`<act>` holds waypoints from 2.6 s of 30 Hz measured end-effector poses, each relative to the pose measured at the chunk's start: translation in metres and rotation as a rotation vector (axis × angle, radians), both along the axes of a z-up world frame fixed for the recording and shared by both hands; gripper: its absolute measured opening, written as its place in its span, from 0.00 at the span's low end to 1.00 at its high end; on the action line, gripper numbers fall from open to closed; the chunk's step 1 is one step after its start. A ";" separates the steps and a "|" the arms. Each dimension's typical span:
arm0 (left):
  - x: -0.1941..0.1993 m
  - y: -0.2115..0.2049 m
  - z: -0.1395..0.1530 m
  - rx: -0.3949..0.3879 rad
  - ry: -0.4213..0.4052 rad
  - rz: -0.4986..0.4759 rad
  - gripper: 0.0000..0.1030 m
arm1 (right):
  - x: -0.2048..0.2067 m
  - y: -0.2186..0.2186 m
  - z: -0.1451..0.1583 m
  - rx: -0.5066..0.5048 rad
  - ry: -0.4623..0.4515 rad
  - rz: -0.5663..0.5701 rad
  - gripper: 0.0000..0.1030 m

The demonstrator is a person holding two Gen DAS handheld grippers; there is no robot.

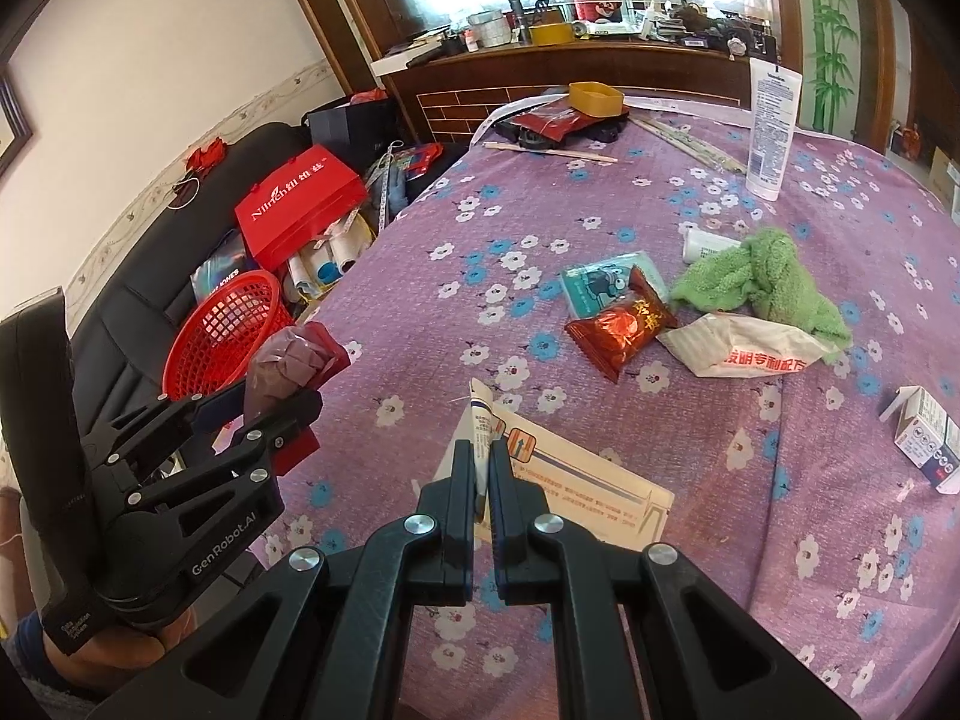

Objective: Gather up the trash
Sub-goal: 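Carry the pink bag and white flattened box over the red basket with both tools, then open both tools to drop the items into the red basket, then move both open tools back over the table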

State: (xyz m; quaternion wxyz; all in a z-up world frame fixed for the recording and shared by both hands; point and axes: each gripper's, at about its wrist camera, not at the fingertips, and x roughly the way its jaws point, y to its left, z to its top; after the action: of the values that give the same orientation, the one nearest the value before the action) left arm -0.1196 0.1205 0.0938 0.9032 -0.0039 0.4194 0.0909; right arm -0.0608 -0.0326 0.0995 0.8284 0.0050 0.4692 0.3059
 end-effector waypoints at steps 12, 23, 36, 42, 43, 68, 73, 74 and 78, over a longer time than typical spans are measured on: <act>-0.005 0.028 0.000 -0.021 -0.012 0.053 0.34 | 0.004 0.022 0.003 -0.012 -0.007 0.027 0.05; -0.017 0.078 0.017 -0.046 -0.054 0.142 0.34 | 0.017 0.059 0.017 0.032 0.011 0.081 0.05; -0.047 0.186 0.038 -0.078 -0.089 0.327 0.34 | 0.031 0.164 0.057 0.237 0.077 0.225 0.05; -0.055 0.226 0.032 -0.110 -0.078 0.386 0.34 | 0.036 0.223 0.056 0.300 0.124 0.289 0.06; -0.056 0.233 0.031 -0.111 -0.078 0.394 0.34 | 0.037 0.232 0.055 0.313 0.139 0.296 0.06; -0.046 0.276 0.020 -0.149 -0.064 0.410 0.63 | 0.074 0.296 0.019 0.410 0.284 0.249 0.55; -0.040 0.259 0.018 -0.167 -0.054 0.368 0.63 | 0.070 0.267 0.021 0.361 0.253 0.221 0.55; -0.038 0.253 0.017 -0.168 -0.047 0.355 0.63 | 0.068 0.260 0.020 0.350 0.246 0.209 0.55; -0.028 0.227 0.013 -0.164 -0.030 0.294 0.63 | 0.061 0.231 0.014 0.305 0.227 0.179 0.55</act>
State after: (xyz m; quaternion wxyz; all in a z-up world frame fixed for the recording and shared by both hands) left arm -0.1476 0.3478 0.1072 0.8830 -0.1401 0.4068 0.1877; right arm -0.0001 0.1981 0.1130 0.7294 0.1231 0.5065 0.4430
